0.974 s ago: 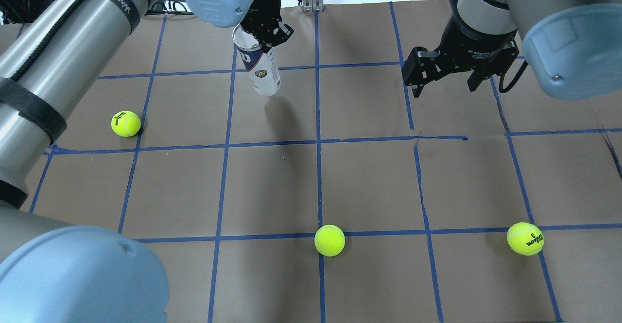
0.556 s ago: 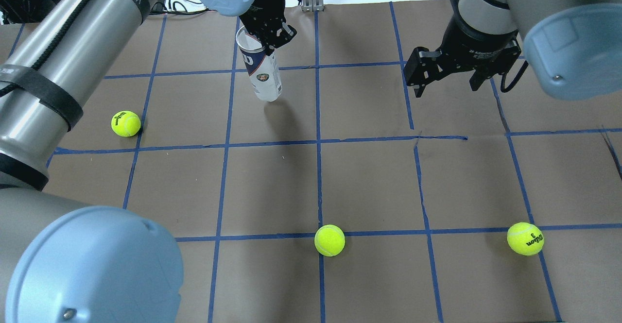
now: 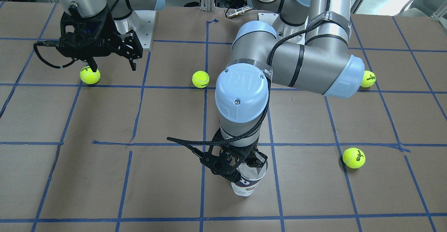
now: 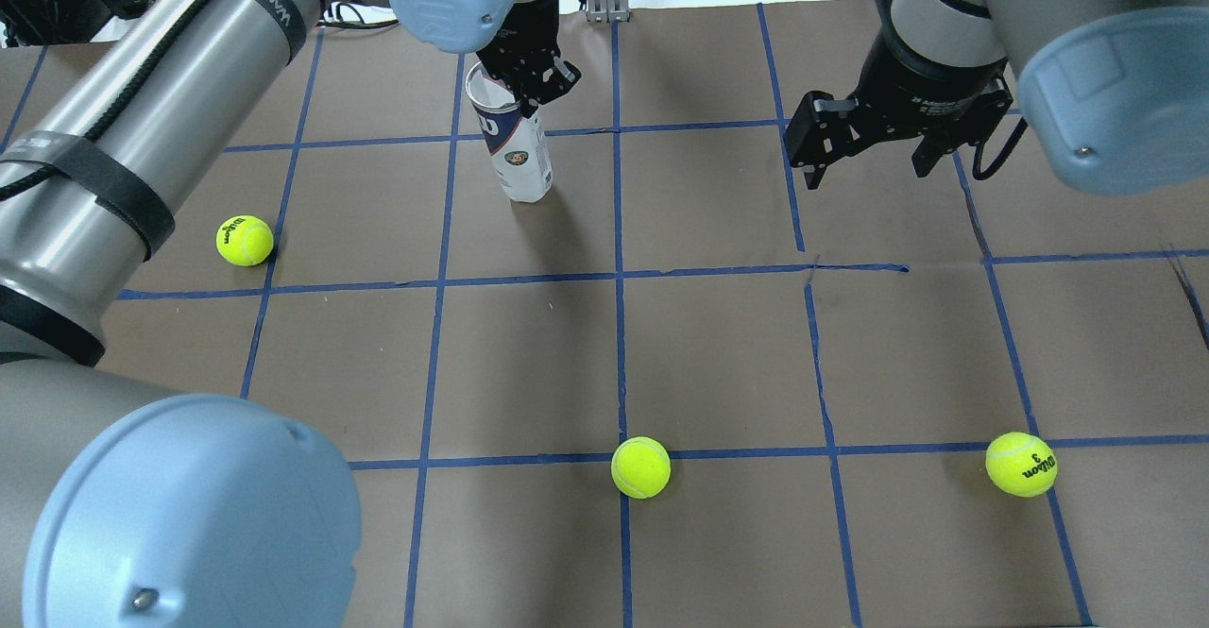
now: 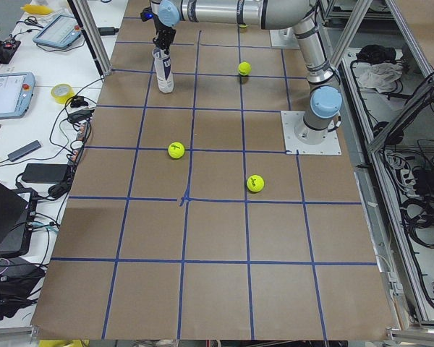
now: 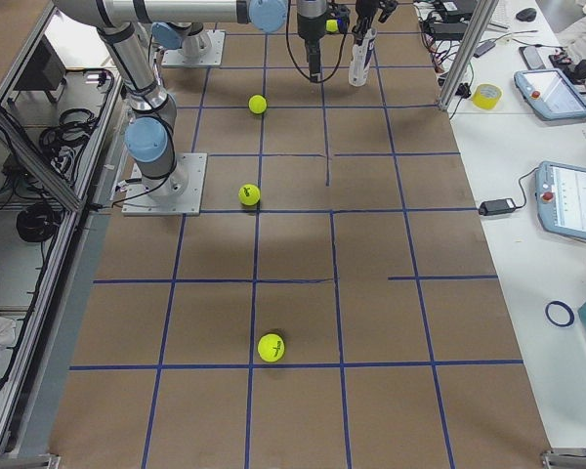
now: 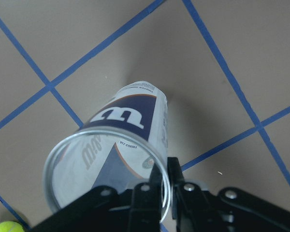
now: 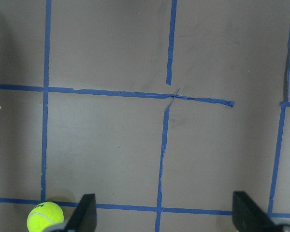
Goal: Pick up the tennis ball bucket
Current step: 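Open the left gripper and raise it off the standing can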
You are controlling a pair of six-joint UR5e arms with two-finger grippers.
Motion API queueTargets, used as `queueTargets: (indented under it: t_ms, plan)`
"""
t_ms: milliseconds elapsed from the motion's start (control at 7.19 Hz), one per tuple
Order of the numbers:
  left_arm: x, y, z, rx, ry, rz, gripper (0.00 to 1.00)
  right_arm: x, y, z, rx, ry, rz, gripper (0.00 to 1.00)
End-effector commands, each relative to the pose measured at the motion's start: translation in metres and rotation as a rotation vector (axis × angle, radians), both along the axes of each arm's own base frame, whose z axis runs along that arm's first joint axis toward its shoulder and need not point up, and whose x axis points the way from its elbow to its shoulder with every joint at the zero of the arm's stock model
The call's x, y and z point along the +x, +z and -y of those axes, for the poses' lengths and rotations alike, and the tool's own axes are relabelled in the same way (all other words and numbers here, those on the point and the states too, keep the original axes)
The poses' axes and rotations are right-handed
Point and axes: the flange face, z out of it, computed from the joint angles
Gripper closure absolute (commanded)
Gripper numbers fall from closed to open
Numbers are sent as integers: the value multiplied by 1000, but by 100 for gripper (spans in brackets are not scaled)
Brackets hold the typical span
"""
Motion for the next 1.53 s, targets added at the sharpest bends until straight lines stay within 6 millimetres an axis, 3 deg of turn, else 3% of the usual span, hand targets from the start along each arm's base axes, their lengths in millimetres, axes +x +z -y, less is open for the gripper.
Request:
queueTargets:
  t_ms: [0, 417, 695, 1252, 1391]
  plan:
    - [2, -4, -7, -41, 0, -7, 2, 1, 0, 0, 1, 2, 0, 0]
    - [2, 15, -10, -66, 0, -20, 0, 0, 1, 0, -2, 0, -1, 0]
    - [6, 64, -26, -130, -1, -29, 0, 0, 0, 0, 1, 0, -3, 0]
    - [21, 158, -93, -244, 5, -64, 0, 1, 0, 0, 1, 2, 2, 0]
    - [26, 163, -111, -250, 65, -76, 0, 1, 0, 0, 1, 2, 2, 0]
